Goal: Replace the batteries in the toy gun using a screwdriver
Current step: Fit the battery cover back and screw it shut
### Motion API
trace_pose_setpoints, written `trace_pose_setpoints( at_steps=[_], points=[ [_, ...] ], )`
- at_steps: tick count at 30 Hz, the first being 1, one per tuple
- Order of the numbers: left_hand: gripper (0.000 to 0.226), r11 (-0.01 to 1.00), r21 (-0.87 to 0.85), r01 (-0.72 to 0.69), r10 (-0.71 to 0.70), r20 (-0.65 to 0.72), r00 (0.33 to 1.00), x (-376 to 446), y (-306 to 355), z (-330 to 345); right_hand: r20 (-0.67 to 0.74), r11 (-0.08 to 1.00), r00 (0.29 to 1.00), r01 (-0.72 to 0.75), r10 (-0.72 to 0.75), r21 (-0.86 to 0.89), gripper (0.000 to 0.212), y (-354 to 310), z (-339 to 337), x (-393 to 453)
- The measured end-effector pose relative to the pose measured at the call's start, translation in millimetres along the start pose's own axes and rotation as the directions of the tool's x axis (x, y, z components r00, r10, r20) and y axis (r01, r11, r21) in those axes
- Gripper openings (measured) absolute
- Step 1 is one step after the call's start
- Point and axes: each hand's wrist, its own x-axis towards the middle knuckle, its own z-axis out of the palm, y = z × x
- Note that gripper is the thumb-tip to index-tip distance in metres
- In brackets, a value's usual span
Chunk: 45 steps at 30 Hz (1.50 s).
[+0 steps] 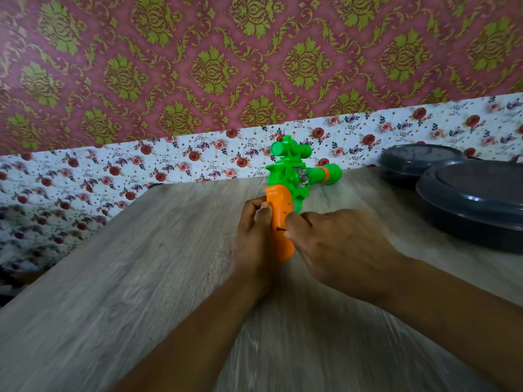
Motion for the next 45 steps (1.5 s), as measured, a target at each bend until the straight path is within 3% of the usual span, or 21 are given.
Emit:
trace_pose_setpoints(
  at_steps=[2, 3, 4, 5, 6, 7, 8, 9, 12, 15, 17, 22, 26, 29, 31, 34, 36, 38, 40, 42, 45],
  points=[
    [0.02, 0.996, 0.071, -0.059, 0.055, 0.05, 0.997, -2.7, 0.0, 0.4, 0.163, 0.954, 0.963, -0.242, 0.214, 0.175, 0.017, -2.2, -3.9, 5.5],
    [0.026, 0.991, 0.115, -0.068, 0.059, 0.077, 0.995, -3.9, 0.2, 0.4, 0.321, 0.85, 0.892, -0.418, 0.317, 0.32, 0.019, -0.1, -7.3, 10.4],
    [0.026, 0.985, 0.154, -0.076, 0.063, 0.088, 0.994, -4.9, 0.5, 0.5, 0.525, 0.61, 0.762, -0.632, 0.379, 0.477, 0.023, 4.4, -8.5, 13.6],
    [0.021, 0.978, 0.193, -0.085, 0.07, 0.083, 0.994, -5.3, 1.4, 1.2, 0.708, 0.275, 0.605, -0.796, 0.364, 0.539, 0.026, 9.9, -9.3, 14.3],
    [0.016, 0.971, 0.224, -0.087, 0.074, 0.068, 0.995, -5.5, 2.5, 1.7, 0.82, 0.002, 0.496, -0.856, 0.286, 0.517, 0.027, 13.8, -10.7, 12.8],
    [0.014, 0.968, 0.238, -0.078, 0.068, 0.051, 0.996, -5.5, 3.4, 2.2, 0.857, -0.112, 0.462, -0.862, 0.228, 0.494, 0.028, 15.3, -11.2, 10.8],
    [0.015, 0.971, 0.228, -0.068, 0.06, 0.043, 0.997, -5.6, 4.4, 2.4, 0.859, -0.131, 0.472, -0.856, 0.199, 0.5, 0.028, 15.7, -11.0, 9.6],
    [0.015, 0.978, 0.199, -0.057, 0.05, 0.039, 0.998, -5.2, 5.1, 2.2, 0.82, -0.026, 0.528, -0.837, 0.221, 0.546, 0.028, 14.7, -11.6, 10.1],
    [0.021, 0.994, 0.109, -0.013, 0.01, 0.027, 1.0, -2.4, 3.3, 0.6, 0.498, 0.602, 0.826, -0.545, 0.265, 0.584, 0.027, 10.8, -11.9, 11.0],
    [0.019, 0.999, 0.039, 0.015, -0.016, 0.032, 0.999, -0.1, 0.2, -1.2, 0.28, 0.88, 0.947, -0.265, 0.16, 0.393, 0.023, 9.8, -8.1, 8.8],
    [0.02, 1.0, -0.017, 0.025, -0.025, 0.027, 0.999, 0.4, 0.8, -0.7, 0.113, 0.972, 0.992, -0.083, 0.059, 0.22, 0.018, 9.3, -2.5, 6.0],
    [0.019, 1.0, -0.027, 0.002, -0.001, 0.05, 0.999, -1.2, 0.1, -0.7, -0.062, 0.989, 0.988, 0.145, -0.144, 0.017, 0.023, 12.6, 4.1, 0.4],
    [0.022, 0.992, 0.111, -0.053, 0.044, 0.081, 0.996, 0.1, -4.2, -3.5, -0.054, 1.0, 0.999, 0.012, -0.011, 0.022, 0.019, 5.3, 7.0, -6.2],
    [0.028, 0.989, 0.13, -0.073, 0.059, 0.108, 0.992, -2.0, -3.9, -3.9, 0.138, 0.899, 0.95, -0.309, 0.278, 0.311, 0.025, 1.2, 4.7, 2.8],
    [0.028, 0.977, 0.19, -0.094, 0.071, 0.125, 0.99, -3.6, -2.4, -2.8, 0.276, 0.726, 0.864, -0.504, 0.422, 0.469, 0.033, 7.4, 3.9, 7.5],
    [0.018, 0.963, 0.243, -0.116, 0.083, 0.145, 0.986, -6.4, 1.7, -1.3, 0.473, 0.485, 0.729, -0.684, 0.495, 0.546, 0.033, 14.3, -1.6, 11.8],
    [0.011, 0.958, 0.262, -0.116, 0.083, 0.135, 0.987, -7.7, 4.1, 0.5, 0.671, 0.175, 0.572, -0.807, 0.472, 0.564, 0.034, 15.9, -2.8, 10.1],
    [0.017, 0.955, 0.277, -0.107, 0.082, 0.102, 0.991, -8.0, 5.2, 0.7, 0.862, -0.13, 0.401, -0.88, 0.309, 0.456, 0.038, 15.0, -4.9, 8.3],
    [0.018, 0.957, 0.276, -0.094, 0.07, 0.093, 0.993, -7.6, 6.2, 0.6, 0.932, -0.269, 0.312, -0.896, 0.182, 0.353, 0.041, 16.3, -3.8, 5.7],
    [0.019, 0.964, 0.262, -0.051, 0.029, 0.086, 0.996, -7.6, 7.8, 0.9, 0.935, -0.257, 0.317, -0.901, 0.161, 0.35, 0.04, 20.3, -2.9, 3.9],
    [0.021, 0.984, 0.171, 0.041, -0.057, 0.09, 0.994, -5.1, 9.4, -1.0, 0.872, -0.249, 0.413, -0.844, 0.262, 0.474, 0.038, 29.0, -2.2, 1.7]
  ],
)
